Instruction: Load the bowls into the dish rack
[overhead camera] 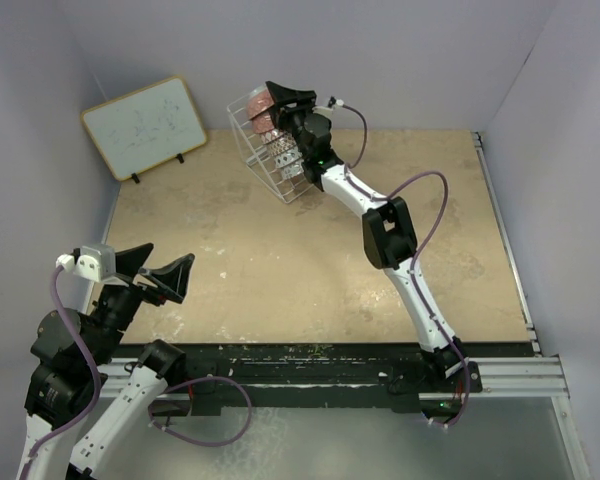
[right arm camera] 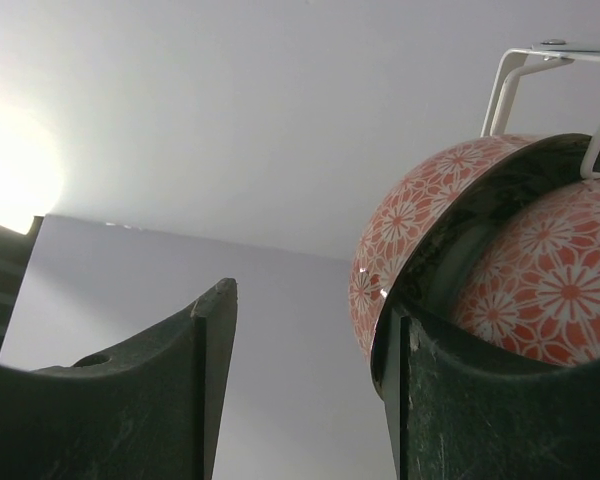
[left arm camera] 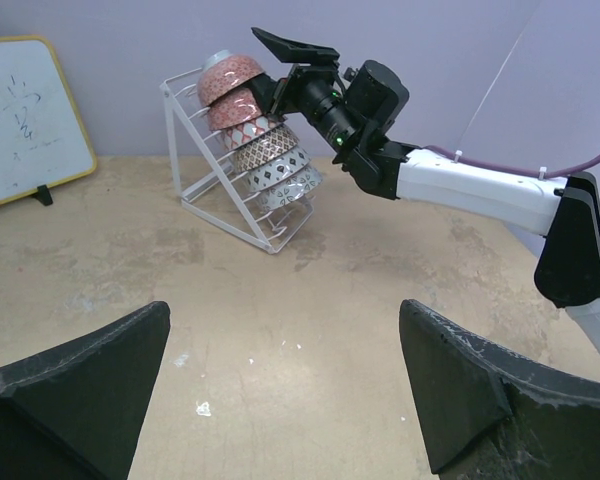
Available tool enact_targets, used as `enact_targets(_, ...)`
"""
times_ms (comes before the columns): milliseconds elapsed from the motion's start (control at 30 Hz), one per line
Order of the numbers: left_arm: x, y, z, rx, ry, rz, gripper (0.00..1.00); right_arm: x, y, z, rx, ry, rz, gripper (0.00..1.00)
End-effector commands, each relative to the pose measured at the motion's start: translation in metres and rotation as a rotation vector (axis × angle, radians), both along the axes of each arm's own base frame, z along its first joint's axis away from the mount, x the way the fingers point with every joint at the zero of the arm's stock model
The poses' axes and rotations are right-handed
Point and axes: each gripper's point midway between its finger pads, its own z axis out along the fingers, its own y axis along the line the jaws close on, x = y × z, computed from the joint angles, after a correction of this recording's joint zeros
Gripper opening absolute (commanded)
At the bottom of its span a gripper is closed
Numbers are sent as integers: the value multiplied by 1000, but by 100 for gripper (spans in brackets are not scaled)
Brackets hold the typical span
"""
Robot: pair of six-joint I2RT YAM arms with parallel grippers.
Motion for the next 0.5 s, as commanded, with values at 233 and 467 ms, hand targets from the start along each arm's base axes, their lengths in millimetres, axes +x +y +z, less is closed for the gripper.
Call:
enact_targets(233, 0, 4, 24, -38, -60, 18, 99, 7, -33, 7, -33, 71, -55, 59)
enact_targets(467, 0, 2, 26, -47, -59, 13, 99, 3, -40, -4, -36, 122, -52, 59)
